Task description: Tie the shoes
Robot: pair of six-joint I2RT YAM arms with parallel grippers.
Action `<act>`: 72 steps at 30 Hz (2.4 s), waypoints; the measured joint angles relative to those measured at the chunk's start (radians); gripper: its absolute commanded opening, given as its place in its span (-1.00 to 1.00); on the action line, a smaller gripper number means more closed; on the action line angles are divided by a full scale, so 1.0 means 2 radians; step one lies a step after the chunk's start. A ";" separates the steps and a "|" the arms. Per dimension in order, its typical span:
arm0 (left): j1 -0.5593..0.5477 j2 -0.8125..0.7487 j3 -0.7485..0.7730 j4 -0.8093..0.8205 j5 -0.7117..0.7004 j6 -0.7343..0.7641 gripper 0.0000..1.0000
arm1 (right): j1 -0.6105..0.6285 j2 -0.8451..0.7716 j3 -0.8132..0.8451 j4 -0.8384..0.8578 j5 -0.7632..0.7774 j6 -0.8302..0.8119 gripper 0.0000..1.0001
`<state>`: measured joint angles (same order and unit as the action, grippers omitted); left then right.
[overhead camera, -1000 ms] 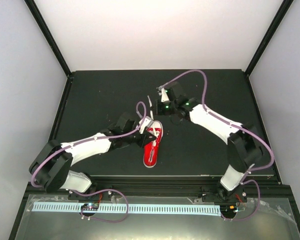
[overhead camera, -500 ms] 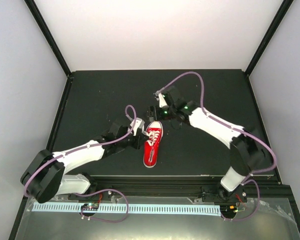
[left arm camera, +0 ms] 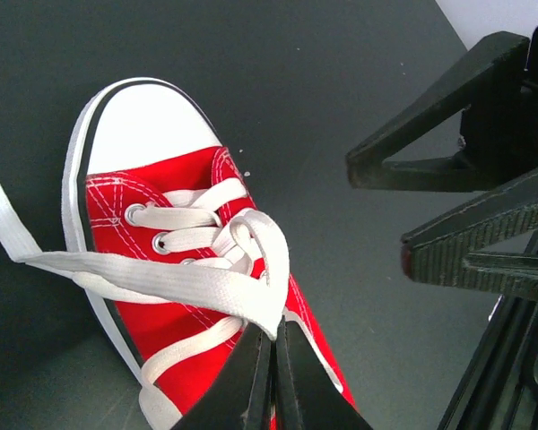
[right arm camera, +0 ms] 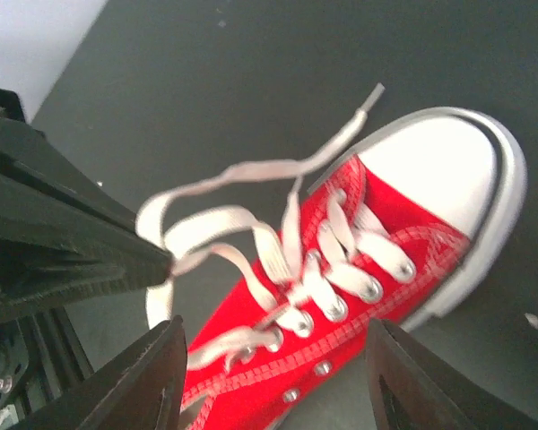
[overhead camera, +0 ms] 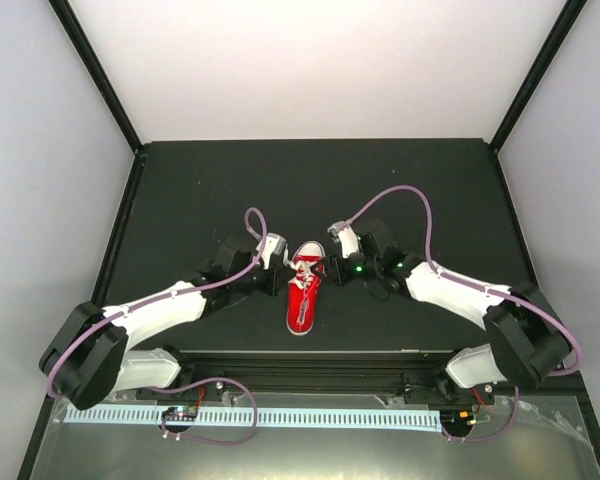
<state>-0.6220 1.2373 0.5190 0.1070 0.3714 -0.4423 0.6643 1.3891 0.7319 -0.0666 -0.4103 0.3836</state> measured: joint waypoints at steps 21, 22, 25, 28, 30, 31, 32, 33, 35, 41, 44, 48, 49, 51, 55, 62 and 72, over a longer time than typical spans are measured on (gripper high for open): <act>0.000 0.000 0.000 0.002 0.009 -0.002 -0.97 | 0.043 0.115 0.037 0.082 0.022 -0.082 -0.71; 0.000 0.000 0.000 0.002 0.009 -0.002 -0.97 | 0.044 0.115 0.038 0.083 0.029 -0.086 -0.79; 0.000 0.000 0.000 0.001 0.009 -0.002 -0.97 | 0.047 0.109 0.036 0.081 0.058 -0.086 -0.96; 0.000 0.000 0.000 -0.001 0.008 -0.002 -0.97 | 0.047 0.081 0.030 0.072 0.089 -0.090 -0.97; 0.000 0.001 0.000 0.000 0.008 -0.002 -0.97 | 0.047 0.050 0.028 0.054 0.105 -0.095 -0.97; 0.000 0.001 0.001 0.003 0.008 -0.002 -0.97 | 0.049 0.031 0.028 0.045 0.111 -0.098 -0.97; 0.000 0.001 0.002 0.008 0.008 -0.002 -0.97 | 0.052 0.013 0.028 0.034 0.114 -0.101 -0.97; 0.000 0.001 0.006 0.011 0.008 -0.002 -0.97 | 0.054 -0.006 0.028 0.022 0.117 -0.104 -0.97; 0.000 0.001 0.015 0.016 0.009 -0.002 -0.97 | 0.055 -0.031 0.028 -0.001 0.123 -0.110 -0.97; 0.000 0.005 0.025 0.019 0.014 -0.001 -0.97 | 0.052 -0.045 0.076 -0.110 0.069 -0.107 -0.97; 0.000 0.010 0.031 0.021 0.028 0.002 -0.97 | 0.053 -0.043 0.094 -0.136 0.004 -0.085 -0.97; -0.001 0.020 0.038 0.022 0.042 0.003 -0.97 | 0.067 -0.022 0.099 -0.142 -0.041 -0.055 -0.97; -0.001 0.021 0.038 0.020 0.044 0.003 -0.97 | 0.075 -0.010 0.099 -0.140 -0.043 -0.044 -0.97; -0.001 0.021 0.038 0.014 0.047 0.003 -0.97 | 0.085 0.011 0.099 -0.132 -0.045 -0.027 -0.97; 0.000 0.022 0.038 -0.001 0.044 0.006 -0.97 | 0.094 0.042 0.099 -0.096 -0.045 0.018 -0.51; 0.003 0.020 0.038 -0.003 0.032 0.009 -0.97 | 0.103 0.038 0.098 -0.087 -0.006 0.029 0.25; 0.003 0.019 0.038 -0.004 0.029 0.010 -0.97 | 0.096 -0.069 0.028 -0.079 0.062 -0.022 0.67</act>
<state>-0.6159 1.2747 0.5957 0.0994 0.4294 -0.4213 0.8570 1.2510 0.7879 -0.2237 -0.2855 0.3389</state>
